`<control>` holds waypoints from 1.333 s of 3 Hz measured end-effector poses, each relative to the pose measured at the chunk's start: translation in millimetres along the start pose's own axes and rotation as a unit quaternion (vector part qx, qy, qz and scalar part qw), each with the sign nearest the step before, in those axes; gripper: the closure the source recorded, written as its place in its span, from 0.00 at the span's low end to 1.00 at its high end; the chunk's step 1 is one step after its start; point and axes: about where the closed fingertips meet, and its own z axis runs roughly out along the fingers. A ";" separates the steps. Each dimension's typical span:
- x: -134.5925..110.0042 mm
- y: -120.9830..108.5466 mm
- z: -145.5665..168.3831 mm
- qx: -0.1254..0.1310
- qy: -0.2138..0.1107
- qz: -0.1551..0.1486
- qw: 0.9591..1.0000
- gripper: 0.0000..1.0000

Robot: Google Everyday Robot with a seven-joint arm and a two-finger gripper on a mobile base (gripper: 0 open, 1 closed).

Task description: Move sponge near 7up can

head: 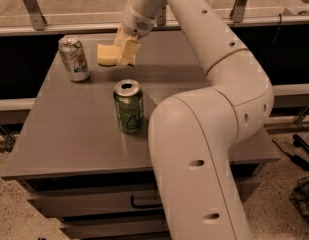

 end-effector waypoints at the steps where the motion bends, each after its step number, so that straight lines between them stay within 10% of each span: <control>1: -1.5 -4.9 3.8 0.007 -0.003 0.000 1.000 0.35; 3: -4.1 -11.7 12.1 0.014 -0.007 0.000 1.000 0.00; 4: -4.1 -11.7 12.2 0.014 -0.007 0.000 1.000 0.00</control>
Offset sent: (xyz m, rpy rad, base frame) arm 0.0038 0.0037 -0.0013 0.0087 -0.0087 -0.0046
